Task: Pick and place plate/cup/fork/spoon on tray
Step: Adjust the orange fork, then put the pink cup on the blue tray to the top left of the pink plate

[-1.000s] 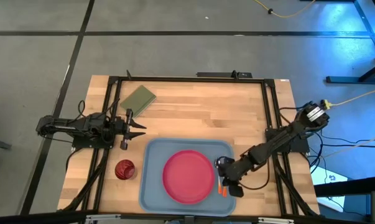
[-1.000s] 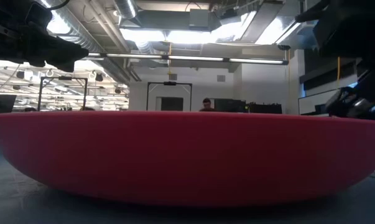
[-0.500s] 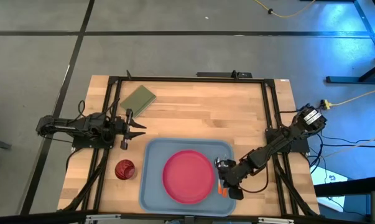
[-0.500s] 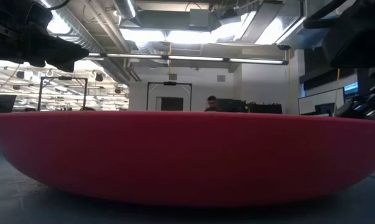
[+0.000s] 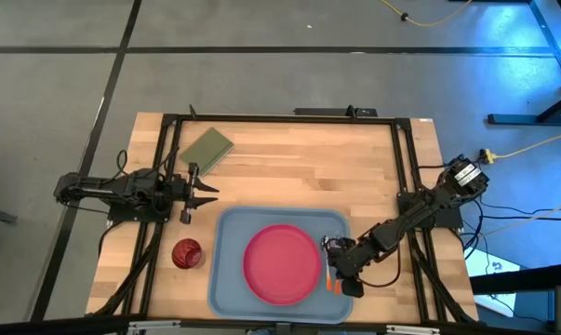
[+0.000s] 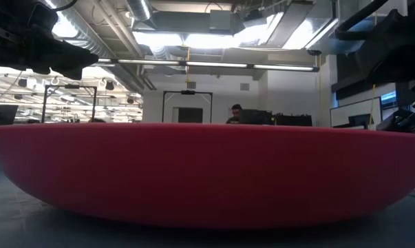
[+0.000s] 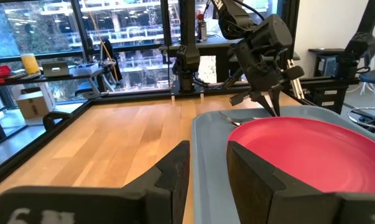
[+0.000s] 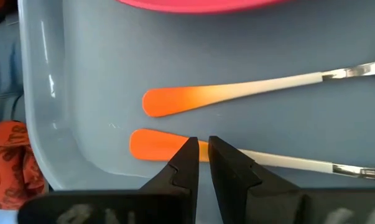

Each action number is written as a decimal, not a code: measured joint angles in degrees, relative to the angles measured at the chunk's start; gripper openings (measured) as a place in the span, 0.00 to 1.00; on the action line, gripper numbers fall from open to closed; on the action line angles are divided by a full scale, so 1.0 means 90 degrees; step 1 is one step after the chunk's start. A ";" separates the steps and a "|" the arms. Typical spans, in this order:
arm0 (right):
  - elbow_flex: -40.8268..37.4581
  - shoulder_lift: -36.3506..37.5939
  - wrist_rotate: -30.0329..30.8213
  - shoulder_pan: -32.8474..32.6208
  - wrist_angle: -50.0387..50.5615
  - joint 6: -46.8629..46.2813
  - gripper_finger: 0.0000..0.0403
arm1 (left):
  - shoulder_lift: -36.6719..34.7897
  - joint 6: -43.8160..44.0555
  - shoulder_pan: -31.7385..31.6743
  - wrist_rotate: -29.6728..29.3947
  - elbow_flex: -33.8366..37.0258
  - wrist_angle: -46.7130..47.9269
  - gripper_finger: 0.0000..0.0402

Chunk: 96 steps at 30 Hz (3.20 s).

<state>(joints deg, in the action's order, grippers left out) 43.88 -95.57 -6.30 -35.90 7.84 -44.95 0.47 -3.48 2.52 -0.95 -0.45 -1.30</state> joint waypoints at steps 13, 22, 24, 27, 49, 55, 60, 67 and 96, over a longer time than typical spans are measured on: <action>0.0394 -0.0005 -0.0154 -0.0005 0.0402 0.0052 0.11 | -0.0002 -0.0001 0.0000 0.0000 0.0000 0.0000 0.25; 0.0475 0.1144 0.1585 -0.0279 0.1181 0.0267 0.11 | 0.0000 0.0002 0.0000 -0.0002 0.0000 0.0000 0.25; 0.0321 0.1625 0.1830 -0.0294 0.1307 0.0569 0.11 | 0.0000 -0.0001 0.0002 -0.0002 0.0000 0.0000 0.25; -0.0158 0.2450 0.1921 -0.0263 0.0991 0.1102 0.11 | -0.0002 0.0001 0.0002 -0.0002 0.0000 0.0000 0.25; -0.4304 0.7224 0.1765 0.1164 -0.1595 0.3693 0.11 | 0.0000 -0.0001 0.0002 -0.0002 0.0000 0.0000 0.25; -0.4833 0.8235 0.2075 0.1265 -0.1541 0.4062 0.11 | 0.0000 0.0002 0.0001 0.0000 0.0000 0.0000 0.25; -0.4830 0.8741 0.2046 0.1324 -0.1448 0.4491 0.11 | 0.0000 0.0002 0.0002 0.0000 0.0000 0.0002 0.25; -0.4828 0.9666 0.1946 0.1617 -0.1365 0.5229 0.11 | 0.0000 -0.0001 0.0002 0.0000 0.0000 0.0000 0.25; -0.4830 1.0618 0.0572 0.2674 -0.1028 0.5321 0.11 | 0.0000 -0.0001 0.0002 -0.0002 0.0000 0.0002 0.25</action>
<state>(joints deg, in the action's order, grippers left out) 0.40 -0.01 -1.15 -11.84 -1.42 2.94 0.47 -3.49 2.55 -0.97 -0.45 -1.28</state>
